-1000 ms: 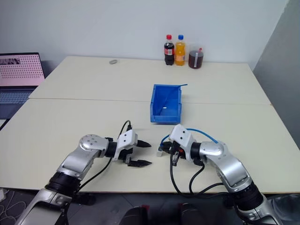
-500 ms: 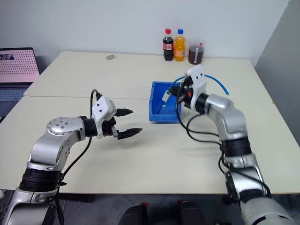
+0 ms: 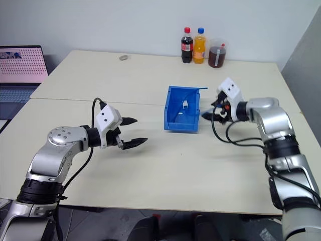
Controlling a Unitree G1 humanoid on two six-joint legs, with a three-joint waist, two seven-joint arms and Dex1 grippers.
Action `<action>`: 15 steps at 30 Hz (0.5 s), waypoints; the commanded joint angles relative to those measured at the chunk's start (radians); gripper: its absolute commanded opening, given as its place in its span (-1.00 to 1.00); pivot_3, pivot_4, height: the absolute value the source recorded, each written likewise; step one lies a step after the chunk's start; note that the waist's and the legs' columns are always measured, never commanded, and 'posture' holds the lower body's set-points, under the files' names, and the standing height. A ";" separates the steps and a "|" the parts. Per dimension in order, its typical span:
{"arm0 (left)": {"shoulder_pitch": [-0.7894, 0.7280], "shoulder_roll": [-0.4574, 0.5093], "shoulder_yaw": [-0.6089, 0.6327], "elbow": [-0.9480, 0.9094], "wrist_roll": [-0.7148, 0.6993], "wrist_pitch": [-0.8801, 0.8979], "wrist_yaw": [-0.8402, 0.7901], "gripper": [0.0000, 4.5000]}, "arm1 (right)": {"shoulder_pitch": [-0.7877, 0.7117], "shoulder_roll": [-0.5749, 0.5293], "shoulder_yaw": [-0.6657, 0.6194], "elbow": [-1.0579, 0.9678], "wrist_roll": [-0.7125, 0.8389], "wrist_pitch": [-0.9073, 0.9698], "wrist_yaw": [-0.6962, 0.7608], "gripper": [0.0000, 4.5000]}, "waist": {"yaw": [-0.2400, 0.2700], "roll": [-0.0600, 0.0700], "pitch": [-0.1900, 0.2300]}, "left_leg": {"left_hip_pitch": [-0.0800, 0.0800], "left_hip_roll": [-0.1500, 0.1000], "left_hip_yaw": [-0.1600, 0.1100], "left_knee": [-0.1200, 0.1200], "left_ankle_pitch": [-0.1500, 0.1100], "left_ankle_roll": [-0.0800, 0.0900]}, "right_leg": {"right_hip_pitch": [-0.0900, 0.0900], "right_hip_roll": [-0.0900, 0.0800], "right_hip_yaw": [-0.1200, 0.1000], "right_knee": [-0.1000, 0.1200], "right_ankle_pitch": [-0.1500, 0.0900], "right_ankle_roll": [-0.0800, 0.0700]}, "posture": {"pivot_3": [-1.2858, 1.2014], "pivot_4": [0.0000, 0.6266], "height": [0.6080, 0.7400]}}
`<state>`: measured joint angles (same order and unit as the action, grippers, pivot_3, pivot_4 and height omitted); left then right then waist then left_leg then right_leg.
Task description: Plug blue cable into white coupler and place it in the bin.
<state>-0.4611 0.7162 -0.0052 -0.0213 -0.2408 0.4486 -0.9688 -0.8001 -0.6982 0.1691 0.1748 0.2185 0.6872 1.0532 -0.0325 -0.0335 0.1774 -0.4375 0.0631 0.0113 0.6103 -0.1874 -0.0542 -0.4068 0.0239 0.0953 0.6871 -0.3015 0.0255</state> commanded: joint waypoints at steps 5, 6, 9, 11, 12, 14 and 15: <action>0.061 0.063 0.076 0.033 0.011 -0.042 0.024 1.00 | 0.262 -0.168 -0.131 -0.339 0.081 0.028 0.039 0.96 | -0.005 0.000 0.000 | 0.001 0.000 0.000 0.001 0.000 0.000 | 0.001 0.000 0.000 0.002 0.000 0.001 | 0.03 -0.52 1.00; 0.065 0.063 0.086 0.036 0.006 -0.044 0.028 1.00 | 0.283 -0.166 -0.172 -0.359 0.107 0.030 0.030 0.96 | -0.007 0.000 0.000 | 0.002 0.001 0.000 0.001 0.000 0.000 | 0.001 0.001 0.000 0.003 0.000 0.001 | 0.03 -0.52 1.00; 0.058 0.056 0.111 0.045 -0.022 -0.027 0.037 1.00 | 0.314 -0.131 -0.298 -0.431 0.230 0.081 0.010 0.96 | -0.008 0.000 0.000 | 0.003 0.000 -0.001 0.002 0.000 0.000 | 0.001 0.001 0.000 0.005 0.000 0.001 | 0.03 -0.52 1.00; 0.053 0.055 0.117 0.044 -0.035 -0.017 0.031 1.00 | 0.301 -0.105 -0.340 -0.454 0.283 0.118 -0.021 0.96 | -0.010 0.000 0.000 | 0.003 0.000 -0.001 0.003 0.000 0.000 | 0.001 0.001 0.000 0.007 0.000 0.002 | 0.03 -0.52 1.00; 0.051 0.053 0.120 0.041 -0.044 -0.006 0.029 1.00 | 0.290 -0.093 -0.349 -0.454 0.294 0.127 -0.040 0.96 | -0.010 0.000 0.000 | 0.004 0.000 -0.001 0.003 0.000 0.000 | 0.002 0.001 0.000 0.008 0.000 0.002 | 0.03 -0.52 1.00; 0.043 0.053 0.121 0.041 -0.052 0.002 0.031 1.00 | 0.272 -0.081 -0.343 -0.437 0.289 0.123 -0.070 0.96 | -0.011 0.000 0.000 | 0.004 0.000 -0.002 0.004 0.000 0.000 | 0.002 0.002 0.000 0.009 -0.002 0.006 | 0.03 -0.52 1.00; 0.038 0.053 0.122 0.043 -0.059 0.007 0.030 1.00 | 0.267 -0.081 -0.331 -0.426 0.279 0.111 -0.079 0.96 | -0.011 0.000 0.000 | 0.004 0.000 -0.002 0.005 0.000 0.000 | 0.002 0.002 0.000 0.010 -0.002 0.006 | 0.03 -0.52 1.00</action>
<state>-0.3992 0.7615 0.0842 0.0419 -0.2754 0.4518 -0.9402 -0.5077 -0.7751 -0.1448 -0.2503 0.4933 0.8108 1.0014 -0.0431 -0.0339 0.1774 -0.4333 0.0635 0.0097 0.6151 -0.1870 -0.0542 -0.4049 0.0256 0.0954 0.6967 -0.3036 0.0313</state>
